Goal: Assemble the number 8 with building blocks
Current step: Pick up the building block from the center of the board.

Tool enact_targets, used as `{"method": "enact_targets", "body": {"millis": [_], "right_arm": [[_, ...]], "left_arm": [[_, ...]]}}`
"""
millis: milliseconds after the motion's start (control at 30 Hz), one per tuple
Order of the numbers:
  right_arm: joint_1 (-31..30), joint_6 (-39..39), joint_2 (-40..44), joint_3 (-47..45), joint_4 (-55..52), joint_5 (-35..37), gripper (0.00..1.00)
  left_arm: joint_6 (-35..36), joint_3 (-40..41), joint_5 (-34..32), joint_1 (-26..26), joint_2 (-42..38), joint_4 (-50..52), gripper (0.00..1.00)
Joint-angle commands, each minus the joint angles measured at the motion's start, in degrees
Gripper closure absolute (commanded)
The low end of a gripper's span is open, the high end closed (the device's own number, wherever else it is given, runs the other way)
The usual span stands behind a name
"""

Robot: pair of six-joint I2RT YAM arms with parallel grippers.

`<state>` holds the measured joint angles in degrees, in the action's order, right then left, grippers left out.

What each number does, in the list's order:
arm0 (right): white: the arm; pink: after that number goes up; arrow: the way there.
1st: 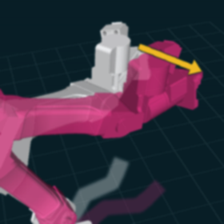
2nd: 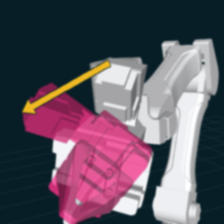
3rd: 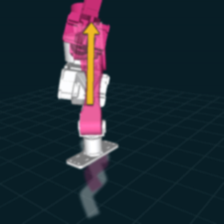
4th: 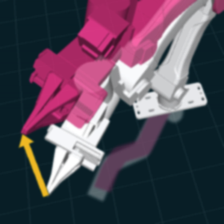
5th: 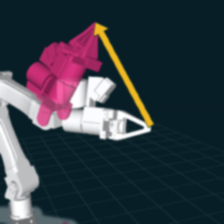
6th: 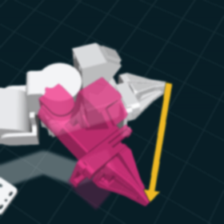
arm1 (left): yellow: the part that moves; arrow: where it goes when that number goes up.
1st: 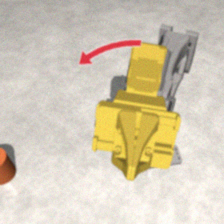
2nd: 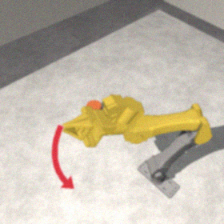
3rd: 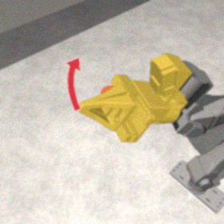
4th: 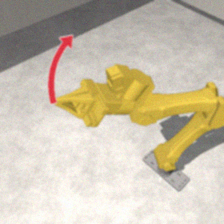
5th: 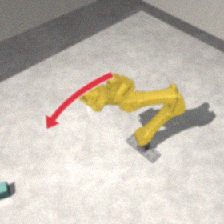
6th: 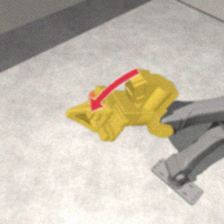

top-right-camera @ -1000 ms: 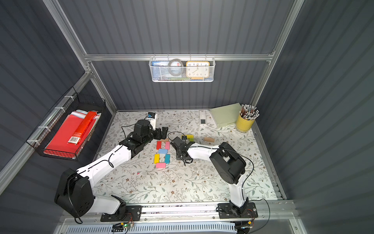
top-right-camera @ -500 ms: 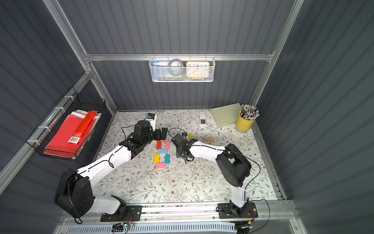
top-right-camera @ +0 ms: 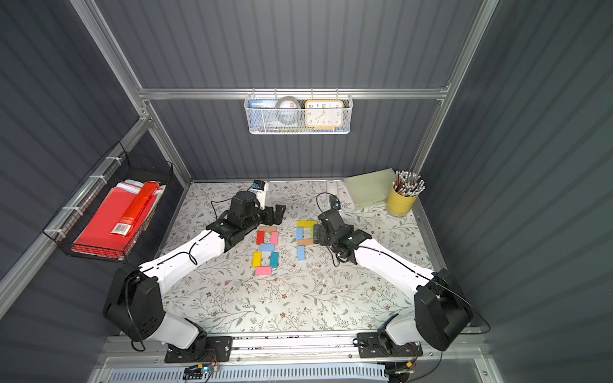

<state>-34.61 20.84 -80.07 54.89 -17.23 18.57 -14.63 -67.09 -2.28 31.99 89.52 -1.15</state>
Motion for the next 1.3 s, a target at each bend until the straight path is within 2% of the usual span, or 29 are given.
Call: {"method": "enact_targets", "body": {"millis": [0, 133, 267, 567, 867, 1267], "right_arm": [[4.94, -7.44, 1.68, -1.51, 3.24, -5.21, 0.04], [8.98, -14.91, -0.34, -0.56, 3.71, -9.71, 0.01], [11.74, -17.67, -2.88, 0.47, 3.35, -7.05, 0.01], [18.38, -12.34, 0.25, -1.0, 1.31, -15.07, 0.01], [23.03, -10.56, 6.68, -4.03, 0.98, -18.52, 0.01], [26.4, -9.42, 13.13, -6.37, 0.68, -18.9, 0.01]], "left_arm": [[-0.64, -4.63, 1.08, 2.5, 3.04, 1.59, 0.02], [-0.13, -9.27, 1.5, 4.5, 7.26, 1.94, 0.02], [1.53, -13.4, 2.35, 6.42, 11.29, 3.15, 0.02], [10.37, -30.41, 4.76, 9.18, 25.28, 11.31, 0.03], [17.48, -45.77, 5.19, 11.66, 36.87, 17.56, 0.03], [24.38, -56.51, 6.2, 13.45, 47.18, 23.18, 0.04]]}}
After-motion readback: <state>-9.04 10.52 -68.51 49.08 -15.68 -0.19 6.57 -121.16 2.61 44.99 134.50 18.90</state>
